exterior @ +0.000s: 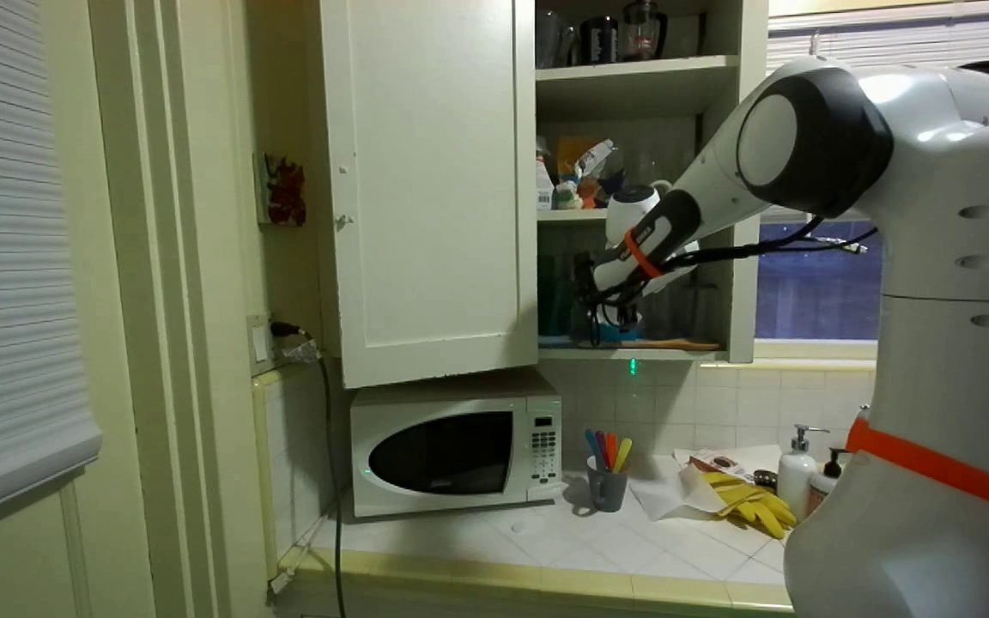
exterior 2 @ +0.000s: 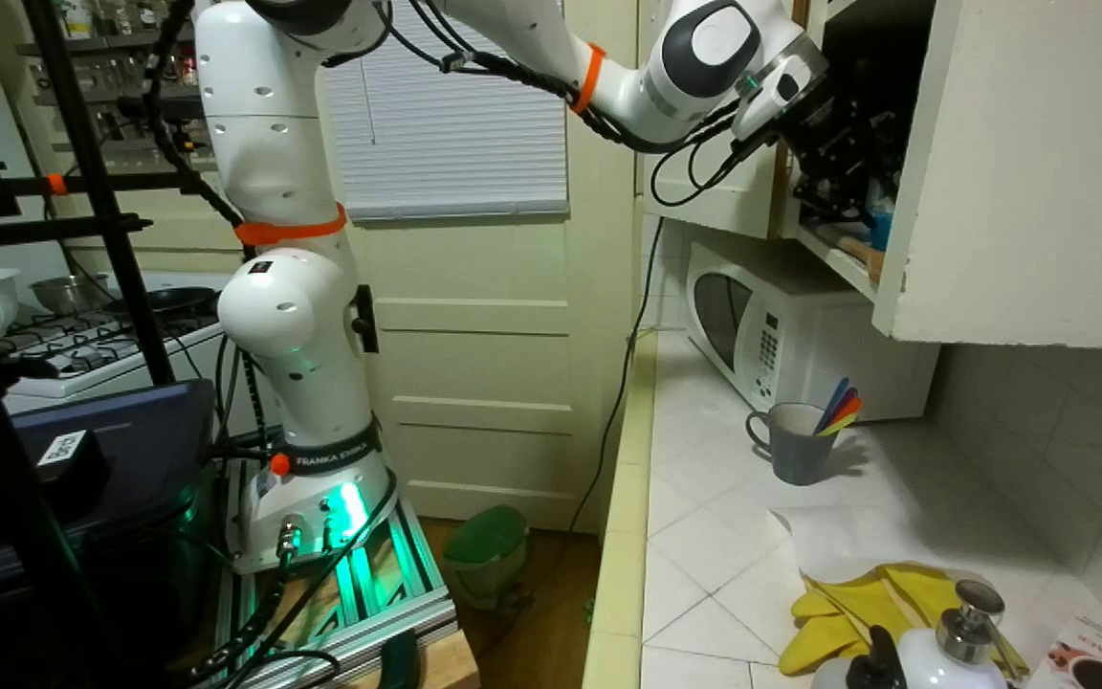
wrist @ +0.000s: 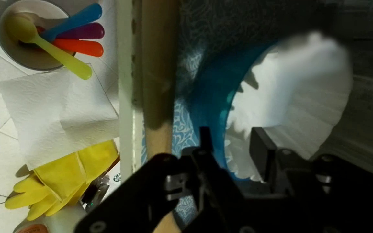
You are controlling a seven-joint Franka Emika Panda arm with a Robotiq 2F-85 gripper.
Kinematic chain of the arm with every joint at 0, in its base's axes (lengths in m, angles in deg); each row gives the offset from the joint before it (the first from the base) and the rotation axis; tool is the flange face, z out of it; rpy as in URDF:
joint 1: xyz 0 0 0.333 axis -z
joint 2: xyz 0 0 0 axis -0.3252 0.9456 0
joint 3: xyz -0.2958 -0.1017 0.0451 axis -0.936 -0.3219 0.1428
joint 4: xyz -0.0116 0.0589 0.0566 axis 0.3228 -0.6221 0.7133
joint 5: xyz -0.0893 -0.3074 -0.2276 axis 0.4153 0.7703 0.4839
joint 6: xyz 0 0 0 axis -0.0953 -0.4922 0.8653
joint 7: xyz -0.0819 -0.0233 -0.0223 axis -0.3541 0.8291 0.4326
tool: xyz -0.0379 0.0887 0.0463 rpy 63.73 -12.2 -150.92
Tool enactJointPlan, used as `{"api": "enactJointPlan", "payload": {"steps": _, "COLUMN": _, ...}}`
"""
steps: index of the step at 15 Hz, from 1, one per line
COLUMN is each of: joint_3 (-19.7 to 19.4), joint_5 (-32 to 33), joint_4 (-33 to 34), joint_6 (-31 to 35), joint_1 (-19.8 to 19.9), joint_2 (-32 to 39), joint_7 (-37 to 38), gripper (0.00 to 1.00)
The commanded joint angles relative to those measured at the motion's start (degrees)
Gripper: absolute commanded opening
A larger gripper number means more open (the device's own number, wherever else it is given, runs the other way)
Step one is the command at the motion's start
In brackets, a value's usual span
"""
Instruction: Move the blue bowl to the counter
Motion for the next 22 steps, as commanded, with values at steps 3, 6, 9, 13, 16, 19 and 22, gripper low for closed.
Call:
{"api": "enactJointPlan", "payload": {"steps": 3, "joint_3": 0.6, "joint_5": 1.3, "joint_4": -0.1, "joint_6": 0.9, "joint_1": -0.1, "joint_2": -0.1, "joint_7": 2.0, "gripper": 0.0}}
{"api": "enactJointPlan", "payload": {"steps": 6, "joint_3": 0.6, "joint_5": 1.2, "joint_4": -0.8, "joint_6": 0.9, "joint_1": 0.0, "joint_2": -0.5, "joint_7": 2.1, "gripper": 0.01}}
{"api": "enactJointPlan", "payload": {"steps": 9, "joint_3": 0.5, "joint_5": 1.5, "joint_4": -1.9, "joint_6": 1.2, "joint_1": 0.1, "joint_2": -2.5, "joint_7": 1.8, "gripper": 0.01}}
{"api": "enactJointPlan", "payload": {"steps": 13, "joint_3": -1.3, "joint_5": -4.5, "joint_4": -6.6, "joint_6": 0.2, "joint_1": -2.9, "joint_2": -9.3, "joint_7": -5.4, "gripper": 0.01}}
{"api": "enactJointPlan", "payload": {"steps": 16, "joint_3": -2.3, "joint_5": -16.1, "joint_4": -12.1, "joint_6": -2.5, "joint_1": -6.2, "joint_2": -16.3, "joint_7": -19.7, "gripper": 0.01}}
{"api": "enactJointPlan", "payload": {"steps": 19, "joint_3": -3.2, "joint_5": -24.0, "joint_4": -16.6, "joint_6": -10.7, "joint_1": -7.6, "joint_2": -24.0, "joint_7": -31.4, "gripper": 0.01}}
{"api": "enactJointPlan", "payload": {"steps": 22, "joint_3": -2.6, "joint_5": -22.0, "joint_4": -19.9, "joint_6": -20.7, "joint_1": -3.2, "joint_2": -32.0, "joint_7": -33.5, "gripper": 0.01}}
